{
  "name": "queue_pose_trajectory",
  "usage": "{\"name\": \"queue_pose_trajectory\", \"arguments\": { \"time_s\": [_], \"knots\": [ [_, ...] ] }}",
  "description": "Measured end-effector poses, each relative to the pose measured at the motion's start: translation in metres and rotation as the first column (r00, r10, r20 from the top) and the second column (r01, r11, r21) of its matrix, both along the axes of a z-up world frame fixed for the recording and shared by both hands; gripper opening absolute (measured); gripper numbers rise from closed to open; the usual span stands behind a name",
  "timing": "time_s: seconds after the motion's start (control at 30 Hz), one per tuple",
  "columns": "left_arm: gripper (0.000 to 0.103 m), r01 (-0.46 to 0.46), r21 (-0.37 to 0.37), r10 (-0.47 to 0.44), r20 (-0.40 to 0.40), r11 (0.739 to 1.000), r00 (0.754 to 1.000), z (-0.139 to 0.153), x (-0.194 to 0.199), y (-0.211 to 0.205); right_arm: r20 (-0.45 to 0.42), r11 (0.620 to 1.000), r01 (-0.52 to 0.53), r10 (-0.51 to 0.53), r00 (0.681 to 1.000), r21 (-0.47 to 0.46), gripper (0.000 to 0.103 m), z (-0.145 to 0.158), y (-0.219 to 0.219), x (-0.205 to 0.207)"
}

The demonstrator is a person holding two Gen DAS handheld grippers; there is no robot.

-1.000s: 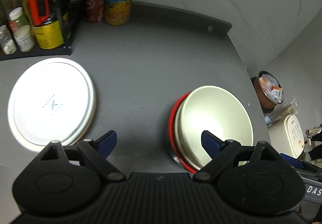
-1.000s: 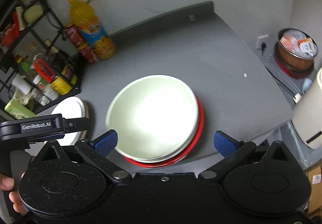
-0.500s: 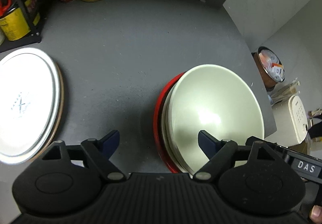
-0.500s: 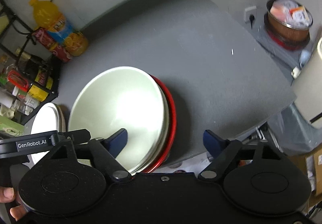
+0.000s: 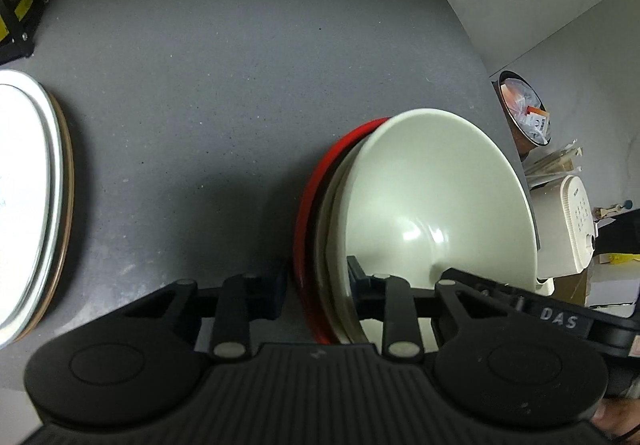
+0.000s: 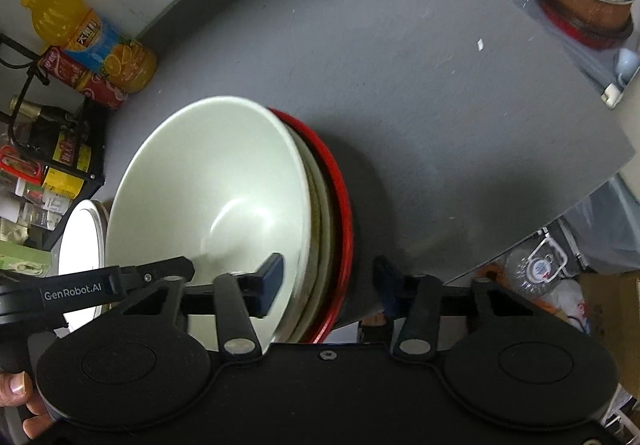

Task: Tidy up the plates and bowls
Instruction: 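Close both grippers on the rim of the red bowl stack, then lift the bowl stack with both grippers and carry it over the plates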

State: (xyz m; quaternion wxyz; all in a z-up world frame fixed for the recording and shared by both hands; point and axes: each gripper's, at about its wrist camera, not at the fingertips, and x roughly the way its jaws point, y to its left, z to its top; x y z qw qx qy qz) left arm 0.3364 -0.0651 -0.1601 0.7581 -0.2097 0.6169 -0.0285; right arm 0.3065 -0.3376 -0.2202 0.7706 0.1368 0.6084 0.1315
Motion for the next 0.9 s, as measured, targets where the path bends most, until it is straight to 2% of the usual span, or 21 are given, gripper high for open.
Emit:
{"name": "queue_pose_trajectory", "arguments": {
  "time_s": [0.2, 0.3, 0.47, 0.9],
  "knots": [
    [0.026, 0.002, -0.009, -0.002, -0.017, 1.000, 1.000, -0.002, 0.001, 0.002, -0.008, 1.000, 0.005, -0.005, 1.000, -0.001, 0.033, -0.002, 0.000, 0.002],
    [0.025, -0.013, -0.024, 0.013, -0.022, 1.000, 1.000, -0.001, -0.001, 0.007, 0.022, 1.000, 0.001, -0.001, 1.000, 0.003, 0.033, 0.004, 0.001, 0.003],
    [0.025, -0.050, -0.011, 0.050, 0.015, 0.999, 0.999, 0.010, -0.008, 0.017, 0.064, 1.000, -0.028, 0.027, 0.998, 0.010, 0.033, 0.012, 0.013, 0.004],
    [0.025, -0.203, 0.012, 0.201, 0.097, 0.979, 0.975, 0.056, -0.038, 0.064, 0.111, 0.981, -0.193, 0.189, 0.976, 0.024, 0.033, 0.044, 0.061, 0.007]
  ]
}}
